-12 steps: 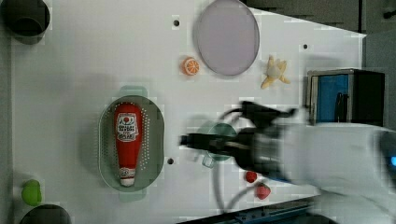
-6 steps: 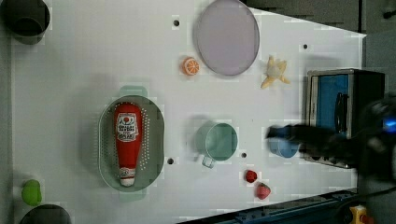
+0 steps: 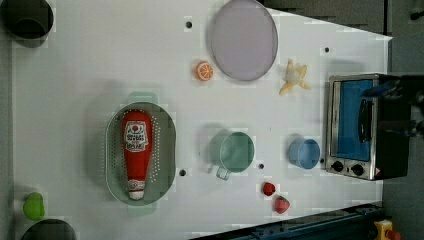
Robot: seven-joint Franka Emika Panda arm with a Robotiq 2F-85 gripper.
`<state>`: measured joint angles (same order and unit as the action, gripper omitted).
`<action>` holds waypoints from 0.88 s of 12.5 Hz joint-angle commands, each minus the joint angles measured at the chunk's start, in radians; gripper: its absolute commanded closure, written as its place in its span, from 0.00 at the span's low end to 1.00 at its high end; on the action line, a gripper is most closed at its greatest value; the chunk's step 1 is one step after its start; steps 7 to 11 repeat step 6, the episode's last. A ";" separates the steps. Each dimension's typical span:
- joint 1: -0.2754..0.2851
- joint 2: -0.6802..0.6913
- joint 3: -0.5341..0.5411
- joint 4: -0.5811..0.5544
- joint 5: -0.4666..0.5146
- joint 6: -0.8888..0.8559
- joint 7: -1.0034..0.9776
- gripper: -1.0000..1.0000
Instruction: Pick Ketchup from the table and place it in strainer.
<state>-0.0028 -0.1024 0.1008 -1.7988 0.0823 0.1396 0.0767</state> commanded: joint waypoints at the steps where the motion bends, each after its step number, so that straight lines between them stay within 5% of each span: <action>1: -0.038 -0.010 -0.083 -0.002 -0.015 -0.027 0.015 0.00; 11: -0.038 -0.010 -0.108 -0.003 -0.080 -0.029 -0.073 0.00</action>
